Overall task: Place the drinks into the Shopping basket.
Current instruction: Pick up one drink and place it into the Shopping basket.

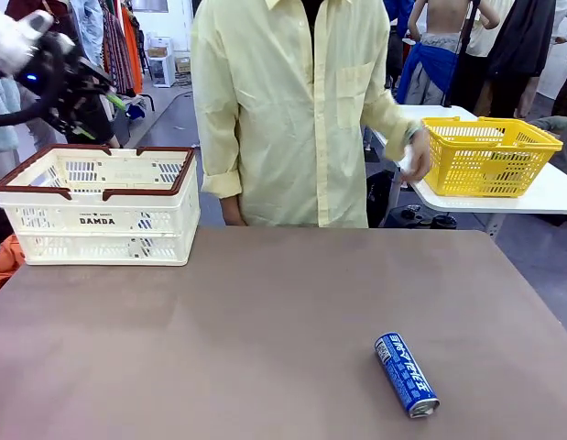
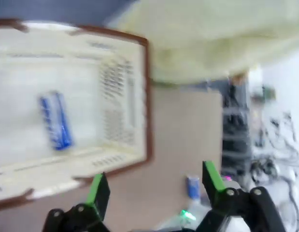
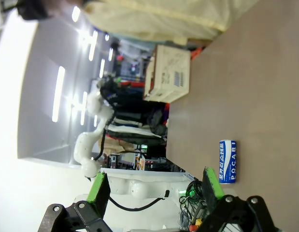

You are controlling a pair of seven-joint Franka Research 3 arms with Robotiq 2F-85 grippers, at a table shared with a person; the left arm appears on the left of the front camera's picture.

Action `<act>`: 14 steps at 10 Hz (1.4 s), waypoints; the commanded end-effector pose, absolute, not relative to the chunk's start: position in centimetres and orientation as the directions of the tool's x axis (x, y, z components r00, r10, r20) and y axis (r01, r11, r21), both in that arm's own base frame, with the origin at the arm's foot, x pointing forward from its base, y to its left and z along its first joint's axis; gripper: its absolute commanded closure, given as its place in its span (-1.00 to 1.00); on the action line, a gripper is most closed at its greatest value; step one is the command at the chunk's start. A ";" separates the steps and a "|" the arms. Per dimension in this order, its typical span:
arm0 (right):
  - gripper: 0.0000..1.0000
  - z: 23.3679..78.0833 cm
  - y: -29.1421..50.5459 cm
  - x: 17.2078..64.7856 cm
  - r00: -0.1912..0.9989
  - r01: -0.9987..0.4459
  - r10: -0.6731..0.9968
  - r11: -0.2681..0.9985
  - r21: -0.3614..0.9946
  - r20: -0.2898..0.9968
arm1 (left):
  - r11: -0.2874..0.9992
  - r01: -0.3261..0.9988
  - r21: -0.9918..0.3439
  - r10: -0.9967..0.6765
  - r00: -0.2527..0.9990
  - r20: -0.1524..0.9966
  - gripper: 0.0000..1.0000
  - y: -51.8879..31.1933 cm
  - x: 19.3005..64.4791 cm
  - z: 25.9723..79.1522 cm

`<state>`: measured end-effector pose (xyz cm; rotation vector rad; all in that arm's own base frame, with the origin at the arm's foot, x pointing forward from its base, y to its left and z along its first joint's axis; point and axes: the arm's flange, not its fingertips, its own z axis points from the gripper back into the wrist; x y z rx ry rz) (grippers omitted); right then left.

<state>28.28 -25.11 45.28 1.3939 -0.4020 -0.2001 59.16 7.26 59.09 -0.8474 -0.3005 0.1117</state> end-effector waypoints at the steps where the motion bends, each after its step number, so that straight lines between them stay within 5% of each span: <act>1: -1.00 45.5 -25.0 28.2 0.913 -0.125 -0.367 0.171 0.977 0.181 | 0.346 0.140 -0.928 -0.065 0.990 0.126 -1.00 11.8 53.3 53.7; 3: -1.00 45.5 -25.0 28.2 0.913 -0.125 -0.367 0.171 0.977 0.181 | 0.156 0.159 -0.975 -0.158 0.978 0.134 -1.00 15.1 49.3 49.1; 7: -1.00 45.5 -25.0 28.2 0.913 -0.125 -0.367 0.171 0.977 0.181 | 0.174 0.058 -0.983 -0.042 0.998 0.052 -1.00 17.6 48.2 41.4; 8: -1.00 45.5 -25.0 28.2 0.913 -0.125 -0.367 0.171 0.977 0.181 | 0.094 0.137 -0.986 -0.117 0.985 0.125 -1.00 16.7 45.7 43.1; 14: -1.00 45.5 -25.0 28.2 0.913 -0.125 -0.367 0.171 0.977 0.181 | 0.094 0.137 -0.986 -0.117 0.985 0.125 -1.00 16.7 45.7 43.1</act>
